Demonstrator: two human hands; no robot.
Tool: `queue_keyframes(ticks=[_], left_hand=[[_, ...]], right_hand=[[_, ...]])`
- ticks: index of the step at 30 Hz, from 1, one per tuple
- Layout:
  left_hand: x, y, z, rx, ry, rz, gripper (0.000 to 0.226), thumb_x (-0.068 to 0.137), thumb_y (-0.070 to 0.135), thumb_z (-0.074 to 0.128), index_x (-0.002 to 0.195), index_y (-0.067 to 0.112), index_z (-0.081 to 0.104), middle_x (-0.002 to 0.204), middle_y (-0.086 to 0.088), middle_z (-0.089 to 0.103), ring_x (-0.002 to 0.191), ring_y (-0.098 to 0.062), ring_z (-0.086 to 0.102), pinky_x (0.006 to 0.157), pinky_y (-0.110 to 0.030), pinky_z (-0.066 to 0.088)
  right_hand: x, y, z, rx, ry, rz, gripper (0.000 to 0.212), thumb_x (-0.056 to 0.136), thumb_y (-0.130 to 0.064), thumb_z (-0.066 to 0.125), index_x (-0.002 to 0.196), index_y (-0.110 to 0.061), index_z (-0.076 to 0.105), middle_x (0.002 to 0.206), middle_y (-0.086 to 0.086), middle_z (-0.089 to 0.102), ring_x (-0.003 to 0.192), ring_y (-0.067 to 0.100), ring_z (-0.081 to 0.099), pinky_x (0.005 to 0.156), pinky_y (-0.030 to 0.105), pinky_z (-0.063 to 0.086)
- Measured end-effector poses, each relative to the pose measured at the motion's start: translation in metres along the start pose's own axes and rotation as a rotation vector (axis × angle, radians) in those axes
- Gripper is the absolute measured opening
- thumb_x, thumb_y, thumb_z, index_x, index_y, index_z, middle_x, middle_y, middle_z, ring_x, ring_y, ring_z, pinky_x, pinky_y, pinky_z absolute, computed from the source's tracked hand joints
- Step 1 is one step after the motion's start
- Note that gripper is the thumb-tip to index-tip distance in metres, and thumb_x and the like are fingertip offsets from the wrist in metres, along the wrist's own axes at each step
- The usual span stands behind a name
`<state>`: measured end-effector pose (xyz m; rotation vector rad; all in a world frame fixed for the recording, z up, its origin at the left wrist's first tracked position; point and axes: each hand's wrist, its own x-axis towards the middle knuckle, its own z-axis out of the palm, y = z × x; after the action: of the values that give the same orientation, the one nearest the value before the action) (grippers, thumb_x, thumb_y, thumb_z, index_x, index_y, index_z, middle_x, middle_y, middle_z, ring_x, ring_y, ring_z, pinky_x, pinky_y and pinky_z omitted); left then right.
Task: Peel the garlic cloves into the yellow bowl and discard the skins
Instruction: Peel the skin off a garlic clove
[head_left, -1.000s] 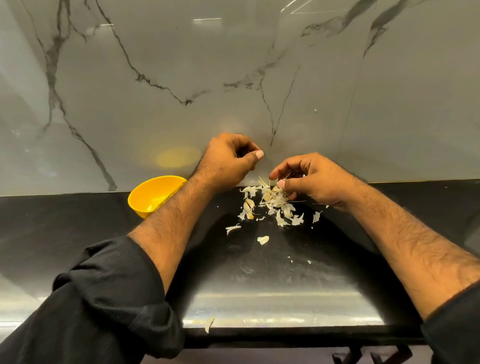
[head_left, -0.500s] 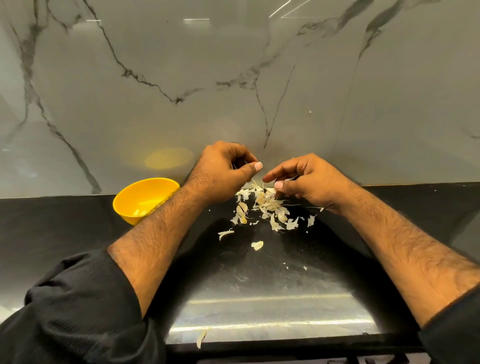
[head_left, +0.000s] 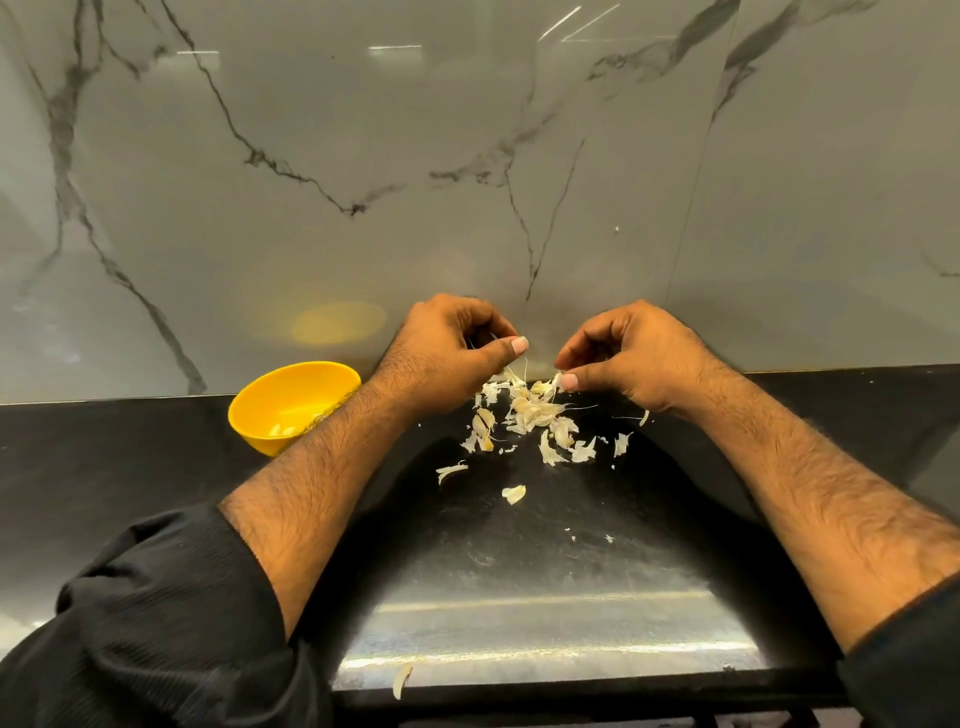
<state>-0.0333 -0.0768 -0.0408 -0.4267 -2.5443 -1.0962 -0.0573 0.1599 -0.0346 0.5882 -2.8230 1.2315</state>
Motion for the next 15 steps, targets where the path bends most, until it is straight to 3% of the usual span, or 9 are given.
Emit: queue_keyframes(ticks=[2, 6, 12, 15], left_hand=[[0.000, 0.000, 0.004, 0.003, -0.021, 0.000, 0.017, 0.096, 0.037, 0.077, 0.101, 0.021, 0.078, 0.084, 0.006, 0.077, 0.075, -0.006, 0.074, 0.072, -0.033, 0.066], [-0.003, 0.001, 0.010, 0.008, -0.053, -0.012, 0.017, 0.096, 0.038, 0.077, 0.101, 0.022, 0.078, 0.086, 0.007, 0.077, 0.082, -0.008, 0.075, 0.077, -0.038, 0.067], [-0.002, 0.001, 0.008, -0.002, -0.058, -0.017, 0.018, 0.096, 0.039, 0.076, 0.102, 0.022, 0.078, 0.088, 0.007, 0.077, 0.084, -0.008, 0.075, 0.077, -0.040, 0.067], [-0.001, 0.000, 0.008, -0.011, -0.060, -0.018, 0.019, 0.096, 0.039, 0.076, 0.103, 0.022, 0.078, 0.089, 0.007, 0.077, 0.085, -0.008, 0.075, 0.078, -0.040, 0.067]], right_hand=[[0.001, 0.001, -0.002, -0.065, -0.002, 0.024, 0.019, 0.084, -0.016, 0.087, 0.095, -0.030, 0.081, 0.090, -0.012, 0.078, 0.093, 0.006, 0.072, 0.088, 0.029, 0.057], [0.001, 0.002, 0.000, -0.241, -0.040, 0.067, 0.024, 0.090, -0.012, 0.081, 0.102, -0.032, 0.079, 0.097, -0.015, 0.074, 0.095, 0.001, 0.067, 0.076, 0.017, 0.049], [0.003, -0.001, 0.006, -0.443, -0.102, 0.036, 0.027, 0.090, -0.016, 0.081, 0.113, -0.031, 0.077, 0.105, -0.015, 0.072, 0.096, 0.002, 0.067, 0.091, 0.027, 0.059], [0.004, -0.002, 0.007, -0.551, -0.129, 0.018, 0.026, 0.092, -0.019, 0.080, 0.115, -0.030, 0.077, 0.105, -0.015, 0.070, 0.094, 0.002, 0.064, 0.086, 0.026, 0.056]])
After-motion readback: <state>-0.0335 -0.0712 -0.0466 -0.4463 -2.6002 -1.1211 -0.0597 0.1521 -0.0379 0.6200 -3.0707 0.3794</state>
